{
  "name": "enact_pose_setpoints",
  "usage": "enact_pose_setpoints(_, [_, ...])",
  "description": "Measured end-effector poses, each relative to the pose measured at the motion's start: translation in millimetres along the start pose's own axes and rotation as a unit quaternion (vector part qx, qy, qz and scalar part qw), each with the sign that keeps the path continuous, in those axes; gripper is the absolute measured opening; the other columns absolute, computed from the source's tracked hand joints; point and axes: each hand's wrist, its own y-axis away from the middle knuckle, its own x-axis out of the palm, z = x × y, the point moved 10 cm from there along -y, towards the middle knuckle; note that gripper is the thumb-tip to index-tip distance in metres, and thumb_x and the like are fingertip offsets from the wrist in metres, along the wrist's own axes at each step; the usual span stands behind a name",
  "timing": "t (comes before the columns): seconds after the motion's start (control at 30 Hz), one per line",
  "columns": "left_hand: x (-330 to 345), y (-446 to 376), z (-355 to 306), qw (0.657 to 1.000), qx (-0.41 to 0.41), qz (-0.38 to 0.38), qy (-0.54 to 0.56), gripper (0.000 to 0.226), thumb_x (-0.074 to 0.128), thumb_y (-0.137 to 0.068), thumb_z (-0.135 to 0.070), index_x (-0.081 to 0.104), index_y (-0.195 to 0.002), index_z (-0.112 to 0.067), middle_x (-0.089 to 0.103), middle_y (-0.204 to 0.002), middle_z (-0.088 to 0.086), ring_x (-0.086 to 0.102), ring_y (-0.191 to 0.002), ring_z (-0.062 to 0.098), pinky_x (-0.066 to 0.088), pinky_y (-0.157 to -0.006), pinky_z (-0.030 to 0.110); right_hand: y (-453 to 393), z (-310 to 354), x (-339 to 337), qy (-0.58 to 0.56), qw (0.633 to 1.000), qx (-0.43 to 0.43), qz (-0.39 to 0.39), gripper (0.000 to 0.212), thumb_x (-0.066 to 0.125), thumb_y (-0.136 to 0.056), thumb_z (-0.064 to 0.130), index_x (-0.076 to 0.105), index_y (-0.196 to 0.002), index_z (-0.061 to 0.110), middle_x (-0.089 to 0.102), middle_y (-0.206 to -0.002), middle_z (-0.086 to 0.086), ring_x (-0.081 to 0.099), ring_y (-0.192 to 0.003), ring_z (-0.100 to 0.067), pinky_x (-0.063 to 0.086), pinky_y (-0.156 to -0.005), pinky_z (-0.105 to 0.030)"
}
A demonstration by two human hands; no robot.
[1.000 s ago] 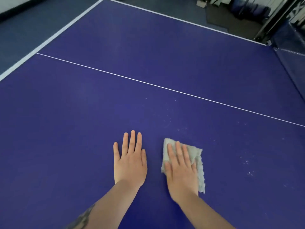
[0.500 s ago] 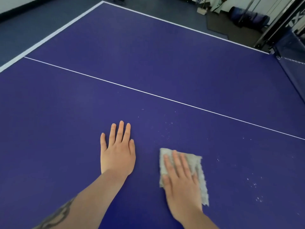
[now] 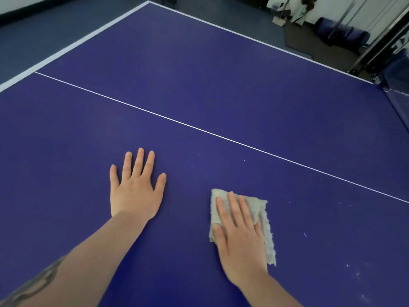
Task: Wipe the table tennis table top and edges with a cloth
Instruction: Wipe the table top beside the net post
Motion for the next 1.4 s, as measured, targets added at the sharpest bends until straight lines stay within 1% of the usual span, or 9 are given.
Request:
enact_pose_setpoints(0.07, [0, -4, -3, 1.000, -0.005, -0.001, 0.004, 0.066, -0.003, -0.093, -0.058, -0.014, -0.153, -0.032, -0.013, -0.163, -0.008, -0.018, -0.149, 0.018, -0.006, -0.121, 0.048, -18, 40, 3, 0.008, 0.997, -0.080, 0.000, 0.057, 0.023, -0.102, 0.047, 0.013, -0.158, 0.035, 0.018, -0.164, 0.007, 0.010, -0.151, -0.015, 0.020, -0.114, -0.047])
enact_pose_setpoints(0.17, [2, -3, -3, 1.000, -0.006, -0.005, 0.011, 0.062, 0.002, -0.097, -0.054, -0.014, -0.153, -0.033, -0.014, -0.162, -0.008, -0.018, -0.149, 0.017, -0.007, -0.121, 0.047, -64, 75, 0, 0.003, 0.986, -0.164, 0.014, 0.054, 0.018, -0.106, 0.045, -0.002, -0.156, 0.041, -0.007, -0.165, 0.014, -0.016, -0.150, -0.008, -0.002, -0.122, -0.041])
enact_pose_setpoints(0.37, [2, -2, -2, 1.000, -0.011, -0.008, 0.001, 0.061, 0.000, -0.097, -0.053, -0.017, -0.152, -0.033, -0.015, -0.162, -0.008, -0.020, -0.148, 0.019, -0.006, -0.121, 0.048, -109, -25, -20, -0.028, 0.992, 0.127, 0.003, 0.056, 0.010, -0.105, 0.044, -0.014, -0.155, 0.037, -0.016, -0.165, 0.009, -0.017, -0.151, -0.013, -0.003, -0.123, -0.047])
enact_pose_setpoints(0.47, [1, -1, 0, 1.000, -0.024, -0.009, -0.005, 0.062, -0.002, -0.096, -0.054, -0.021, -0.151, -0.032, -0.017, -0.162, -0.006, -0.022, -0.148, 0.022, -0.008, -0.120, 0.050, -81, -29, -16, -0.019, 0.984, 0.177, -0.002, 0.053, 0.002, -0.103, 0.047, -0.026, -0.146, 0.035, -0.020, -0.164, 0.006, -0.019, -0.150, -0.016, -0.002, -0.123, -0.049])
enact_pose_setpoints(0.57, [1, -3, 0, 1.000, -0.024, 0.005, 0.016, 0.063, 0.002, -0.097, -0.054, -0.020, -0.152, -0.031, -0.019, -0.161, -0.007, -0.022, -0.148, 0.020, -0.008, -0.121, 0.046, -74, 33, -6, -0.021, 0.997, 0.067, 0.007, 0.061, -0.019, -0.085, 0.053, -0.028, -0.144, 0.041, -0.027, -0.161, 0.012, -0.028, -0.147, -0.011, -0.009, -0.121, -0.044])
enact_pose_setpoints(0.7, [-4, -18, 13, 0.999, 0.025, 0.004, 0.031, 0.064, 0.010, -0.099, -0.055, -0.013, -0.153, -0.031, -0.014, -0.162, -0.012, -0.016, -0.148, 0.012, -0.006, -0.122, 0.035, -114, 102, 1, -0.005, 0.994, -0.110, 0.029, 0.063, -0.013, -0.089, 0.053, -0.019, -0.151, 0.042, -0.021, -0.162, 0.015, -0.026, -0.147, -0.008, -0.009, -0.122, -0.042])
enact_pose_setpoints(0.93, [-15, -53, 53, 1.000, -0.015, -0.012, 0.011, 0.061, 0.003, -0.099, -0.053, -0.014, -0.154, -0.031, -0.014, -0.162, -0.009, -0.017, -0.149, 0.015, -0.006, -0.122, 0.041, -161, 51, -11, -0.021, 0.995, 0.091, 0.018, 0.055, 0.010, -0.106, 0.043, -0.014, -0.155, 0.036, -0.018, -0.164, 0.009, -0.019, -0.150, -0.014, -0.005, -0.122, -0.046])
enact_pose_setpoints(1.2, [-13, -53, 57, 0.999, -0.009, -0.028, 0.014, 0.061, 0.006, -0.099, -0.050, -0.009, -0.155, -0.030, -0.011, -0.163, -0.008, -0.015, -0.149, 0.015, -0.005, -0.122, 0.040, -197, 177, 0, -0.021, 0.990, -0.134, 0.033, 0.053, 0.016, -0.107, 0.042, -0.002, -0.157, 0.037, -0.011, -0.166, 0.008, -0.016, -0.151, -0.013, -0.003, -0.123, -0.045])
enact_pose_setpoints(1.4, [-13, -54, 54, 1.000, -0.007, -0.009, 0.006, 0.061, 0.005, -0.099, -0.050, -0.010, -0.154, -0.029, -0.011, -0.163, -0.008, -0.015, -0.149, 0.016, -0.005, -0.122, 0.041, -205, 29, -25, -0.036, 0.996, 0.082, 0.011, 0.053, 0.010, -0.107, 0.040, -0.006, -0.157, 0.035, -0.012, -0.166, 0.007, -0.014, -0.152, -0.014, -0.003, -0.123, -0.047])
